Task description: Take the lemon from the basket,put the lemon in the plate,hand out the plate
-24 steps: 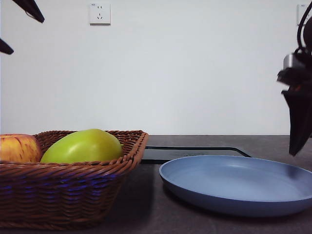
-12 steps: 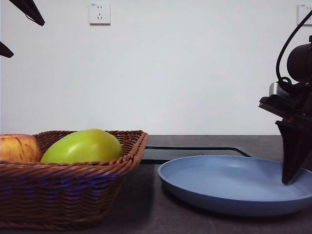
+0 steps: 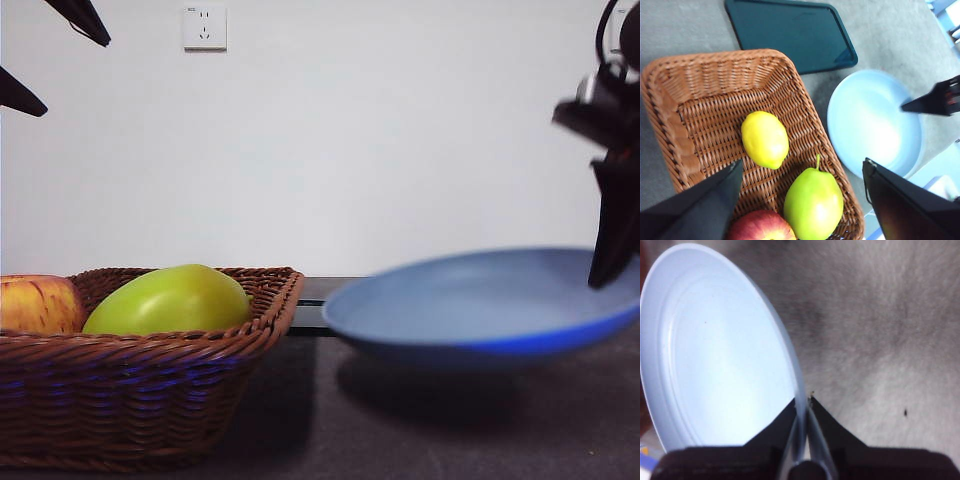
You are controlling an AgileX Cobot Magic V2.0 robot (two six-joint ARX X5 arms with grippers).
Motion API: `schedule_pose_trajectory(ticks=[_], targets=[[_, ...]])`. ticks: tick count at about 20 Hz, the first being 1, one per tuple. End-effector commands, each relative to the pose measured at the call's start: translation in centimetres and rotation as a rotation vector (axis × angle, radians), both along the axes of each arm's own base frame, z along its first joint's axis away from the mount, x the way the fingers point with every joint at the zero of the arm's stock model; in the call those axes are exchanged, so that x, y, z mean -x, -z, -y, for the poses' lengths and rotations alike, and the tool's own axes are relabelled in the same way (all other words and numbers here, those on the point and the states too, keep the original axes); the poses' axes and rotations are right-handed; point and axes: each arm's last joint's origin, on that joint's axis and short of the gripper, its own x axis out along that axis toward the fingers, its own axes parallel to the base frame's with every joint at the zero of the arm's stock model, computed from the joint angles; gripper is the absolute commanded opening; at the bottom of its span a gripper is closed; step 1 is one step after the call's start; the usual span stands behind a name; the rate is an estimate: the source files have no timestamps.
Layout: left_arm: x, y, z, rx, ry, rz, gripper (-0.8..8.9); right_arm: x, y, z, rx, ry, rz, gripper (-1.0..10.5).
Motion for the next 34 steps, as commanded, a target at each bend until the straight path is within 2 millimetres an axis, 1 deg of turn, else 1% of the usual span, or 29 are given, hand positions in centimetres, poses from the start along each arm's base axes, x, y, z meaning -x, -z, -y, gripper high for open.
schedule_pose_trajectory(ticks=[1, 4, 7, 9, 12, 13, 16, 19, 22, 27, 30, 31, 33, 34], targets=[[-0.3, -0.3, 0.9, -0.026, -0.007, 0.009, 4.16, 0.7, -1.4, 0.2, -0.016, 0.016, 0.045, 0.0], [-0.9, 0.3, 2.4, -0.052, 0.033, -0.008, 4.16, 1.8, -3.1, 0.4, -0.031, 0.024, 0.121, 0.0], [-2.1, 2.0, 4.4, -0.129, 0.057, -0.056, 4.16, 2.6, -4.2, 0.5, -0.046, 0.037, 0.169, 0.0], [-3.2, 3.4, 5.8, -0.181, 0.067, -0.079, 4.16, 3.0, -4.7, 0.6, -0.050, 0.037, 0.192, 0.0], [-4.9, 5.2, 7.5, -0.210, 0.080, -0.083, 4.16, 3.6, -5.1, 0.6, -0.052, 0.037, 0.208, 0.0], [-5.4, 5.8, 8.1, -0.247, 0.070, -0.090, 4.16, 3.7, -5.3, 0.7, -0.053, 0.037, 0.213, 0.0], [-7.0, 6.9, 9.3, -0.336, 0.058, -0.099, 4.16, 4.1, -5.6, 0.7, -0.054, 0.037, 0.222, 0.0], [-8.5, 7.6, 10.3, -0.373, 0.068, -0.116, 4.16, 4.4, -5.7, 0.8, -0.055, 0.037, 0.226, 0.0], [-9.6, 9.1, 10.9, -0.433, 0.071, -0.167, 4.16, 4.6, -5.7, 0.8, -0.053, 0.037, 0.215, 0.0], [-10.1, 11.4, 11.5, -0.443, 0.114, -0.244, 4.16, 4.6, -5.7, 0.8, -0.053, 0.036, 0.218, 0.0], [-10.2, 12.2, 11.7, -0.463, 0.124, -0.264, 4.13, 4.6, -5.8, 0.8, -0.053, 0.036, 0.218, 0.0], [-10.2, 12.2, 11.8, -0.469, 0.136, -0.257, 3.82, 4.6, -5.8, 0.8, -0.053, 0.036, 0.219, 0.0], [-10.1, 12.2, 11.8, -0.479, 0.156, -0.246, 2.57, 4.6, -5.8, 0.8, -0.052, 0.037, 0.219, 0.0], [-10.2, 12.2, 11.8, -0.479, 0.158, -0.244, 2.12, 4.6, -5.8, 0.8, -0.051, 0.037, 0.219, 0.0]])
